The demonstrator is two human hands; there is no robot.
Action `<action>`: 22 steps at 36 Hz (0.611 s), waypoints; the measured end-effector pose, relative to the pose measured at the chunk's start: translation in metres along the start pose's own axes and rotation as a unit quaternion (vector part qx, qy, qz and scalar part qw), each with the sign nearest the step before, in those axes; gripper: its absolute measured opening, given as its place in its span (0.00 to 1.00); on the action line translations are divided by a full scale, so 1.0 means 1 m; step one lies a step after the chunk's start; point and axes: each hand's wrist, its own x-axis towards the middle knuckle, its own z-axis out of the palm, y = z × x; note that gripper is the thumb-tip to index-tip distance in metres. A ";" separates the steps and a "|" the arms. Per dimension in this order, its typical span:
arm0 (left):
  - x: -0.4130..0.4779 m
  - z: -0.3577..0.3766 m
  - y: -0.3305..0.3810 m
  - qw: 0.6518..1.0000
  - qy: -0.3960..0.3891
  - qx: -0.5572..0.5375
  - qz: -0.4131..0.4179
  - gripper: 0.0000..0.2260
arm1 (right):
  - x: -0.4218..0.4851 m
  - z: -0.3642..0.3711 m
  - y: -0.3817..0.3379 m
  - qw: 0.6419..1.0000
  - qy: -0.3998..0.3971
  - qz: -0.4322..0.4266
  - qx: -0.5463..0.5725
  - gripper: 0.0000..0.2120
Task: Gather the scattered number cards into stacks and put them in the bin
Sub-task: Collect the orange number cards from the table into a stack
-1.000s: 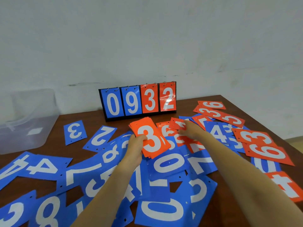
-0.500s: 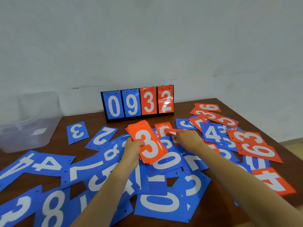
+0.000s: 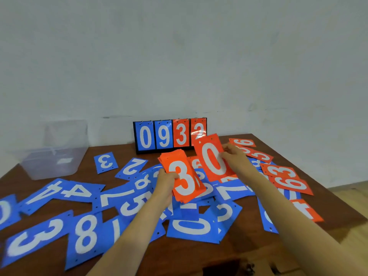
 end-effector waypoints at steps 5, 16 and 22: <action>-0.020 0.000 -0.005 0.996 -0.070 -0.056 0.013 0.14 | -0.022 0.015 0.003 0.999 -0.020 0.008 -0.035 0.10; -0.035 0.024 -0.018 0.994 -0.109 -0.026 0.013 0.19 | -0.046 0.048 0.007 0.992 -0.029 0.007 -0.122 0.25; -0.027 0.036 -0.024 0.996 -0.089 0.002 -0.003 0.20 | -0.039 0.040 0.018 0.981 -0.064 0.010 -0.182 0.27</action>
